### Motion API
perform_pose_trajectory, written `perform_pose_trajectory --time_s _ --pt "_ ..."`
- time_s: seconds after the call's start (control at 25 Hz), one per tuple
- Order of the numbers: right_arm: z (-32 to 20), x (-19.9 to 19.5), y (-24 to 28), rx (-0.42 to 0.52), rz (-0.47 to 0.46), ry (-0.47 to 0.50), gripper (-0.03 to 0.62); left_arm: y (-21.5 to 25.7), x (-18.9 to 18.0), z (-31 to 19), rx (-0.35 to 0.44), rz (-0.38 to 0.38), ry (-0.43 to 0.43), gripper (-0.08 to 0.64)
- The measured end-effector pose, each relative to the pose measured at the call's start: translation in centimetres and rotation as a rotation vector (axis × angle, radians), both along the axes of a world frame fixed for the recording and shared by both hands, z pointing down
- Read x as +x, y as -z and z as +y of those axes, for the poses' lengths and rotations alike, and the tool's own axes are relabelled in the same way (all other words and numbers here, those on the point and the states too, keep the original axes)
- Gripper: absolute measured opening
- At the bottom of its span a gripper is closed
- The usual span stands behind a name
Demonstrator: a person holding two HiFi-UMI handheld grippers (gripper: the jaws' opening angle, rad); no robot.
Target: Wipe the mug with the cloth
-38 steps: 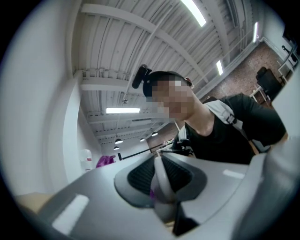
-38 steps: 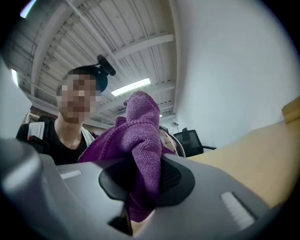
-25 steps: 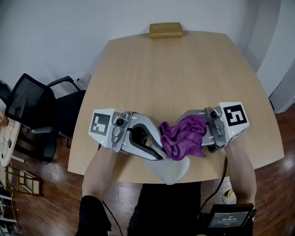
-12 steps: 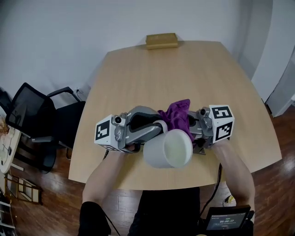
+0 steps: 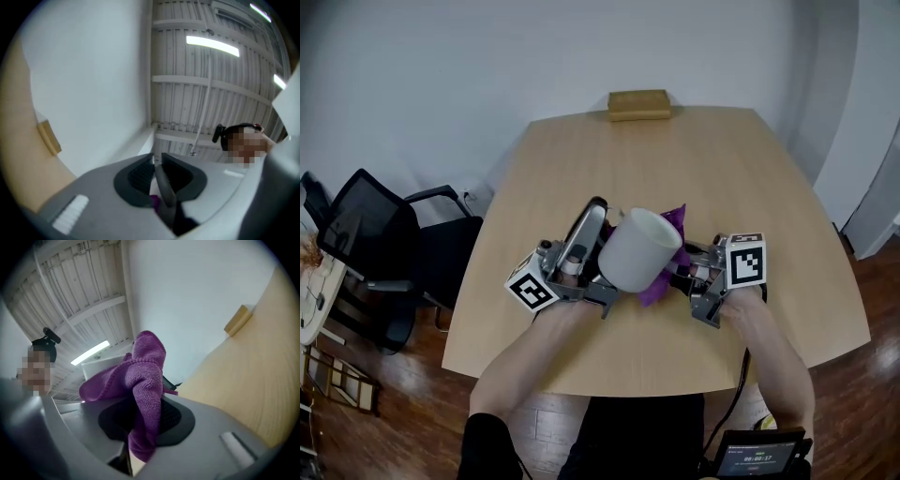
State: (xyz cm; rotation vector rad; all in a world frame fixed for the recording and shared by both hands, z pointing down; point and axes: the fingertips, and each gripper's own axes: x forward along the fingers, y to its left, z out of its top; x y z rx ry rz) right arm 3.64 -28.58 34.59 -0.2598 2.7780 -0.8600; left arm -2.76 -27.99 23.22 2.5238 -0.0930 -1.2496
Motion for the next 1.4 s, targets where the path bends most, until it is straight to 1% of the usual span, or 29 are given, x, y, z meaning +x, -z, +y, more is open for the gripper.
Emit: perform_pose_trajectory --time_s 0.08,0.16,0.2,0.24,0.28,0.36,0.4,0.48,0.52,0.56,0.64,0.68,0.76,0.84,0.92,0.96,1.0,1.04,1.08,1.12,1.16,1.2,1.24,1.28,1.32,1.36,1.4 --pt "-0.9 0.7 -0.3 -0.035 -0.019 -0.054 0.072 -1.2 -0.5 -1.8 -0.087 0.012 0.032 0.075" --pt "-2.0 1.3 -0.7 -0.118 -0.084 -0.107 0.072 -1.8 -0.9 -3.1 -0.146 0.022 0.054 0.075" --pt "-2.7 1.6 -0.7 -0.172 -0.139 -0.127 0.074 -1.9 -0.9 -3.3 -0.155 0.023 0.045 0.075" --pt "-3.1 2.0 -0.4 -0.212 -0.202 -0.131 0.074 -2.0 -0.6 -3.2 -0.150 0.016 0.018 0.075" --pt "-3.2 2.3 0.1 -0.225 -0.261 -0.124 0.072 -2.1 0.0 -2.7 -0.133 -0.001 -0.022 0.075" --pt "-2.9 2.7 1.4 -0.194 -0.343 -0.101 0.072 -2.2 1.5 -1.7 -0.092 -0.059 -0.090 0.075" --pt "-2.6 2.8 2.0 -0.170 -0.371 -0.091 0.064 -2.4 2.0 -1.6 -0.091 -0.078 -0.106 0.078" --pt "-2.2 2.8 2.7 -0.141 -0.390 -0.084 0.066 -3.1 2.0 -2.0 -0.135 -0.073 -0.114 0.086" --pt "-2.3 2.7 2.4 -0.143 -0.375 -0.094 0.066 -3.5 1.9 -2.4 -0.156 -0.077 -0.096 0.089" --pt "-2.7 2.7 1.7 -0.159 -0.342 -0.115 0.066 -4.1 1.8 -3.1 -0.163 -0.105 -0.060 0.089" --pt "-3.9 3.0 -0.2 -0.226 -0.270 -0.169 0.066 -5.4 1.9 -4.6 -0.166 -0.206 0.035 0.067" --pt "-4.4 3.3 -0.9 -0.259 -0.252 -0.193 0.063 -6.0 1.9 -5.3 -0.177 -0.249 0.076 0.030" --pt "-5.0 4.0 -1.4 -0.286 -0.240 -0.229 0.063 -6.6 1.5 -6.4 -0.190 -0.308 0.138 0.018" --pt "-5.2 4.5 -1.4 -0.294 -0.242 -0.248 0.063 -6.8 1.3 -6.9 -0.178 -0.377 0.201 0.018" --pt "-5.4 4.7 -1.6 -0.296 -0.241 -0.269 0.063 -7.6 1.3 -7.5 -0.191 -0.438 0.279 0.018" --pt "-5.6 4.9 -1.7 -0.296 -0.234 -0.293 0.063 -8.2 1.4 -8.1 -0.204 -0.473 0.334 0.018" --pt "-6.0 5.4 -2.0 -0.298 -0.222 -0.339 0.063 -8.8 1.5 -8.8 -0.216 -0.528 0.406 0.018" --pt "-6.7 6.2 -2.4 -0.301 -0.200 -0.415 0.063 -9.2 1.4 -9.6 -0.223 -0.607 0.501 0.018" --pt "-7.7 7.3 -2.6 -0.292 -0.168 -0.515 0.063 -9.1 1.0 -10.2 -0.215 -0.700 0.614 0.019" --pt "-8.7 8.0 -2.3 -0.259 -0.135 -0.611 0.063 -7.7 0.2 -9.8 -0.170 -0.783 0.744 0.020" --pt "-9.7 8.3 -1.4 -0.197 -0.105 -0.679 0.063 -5.0 -0.8 -7.6 -0.068 -0.836 0.893 0.020" --pt "-10.5 8.1 -0.3 -0.120 -0.074 -0.730 0.061 -1.7 -1.6 -3.5 0.074 -0.847 1.056 0.018" --pt "-11.1 7.8 0.7 -0.044 -0.038 -0.770 0.060 0.6 -1.6 1.7 0.204 -0.832 1.203 0.016" --pt "-11.3 7.2 1.2 0.018 0.000 -0.790 0.060 1.3 -0.8 6.6 0.306 -0.830 1.316 0.019" --pt "-11.2 6.6 1.2 0.052 0.030 -0.792 0.060 0.6 0.8 10.1 0.410 -0.865 1.414 0.005" --pt "-11.1 6.4 0.7 0.055 0.042 -0.795 0.060 -0.6 2.9 11.8 0.528 -0.933 1.510 0.005" --pt "-11.3 6.5 0.2 0.039 0.033 -0.810 0.060 -2.0 5.1 12.1 0.641 -1.011 1.583 0.006"
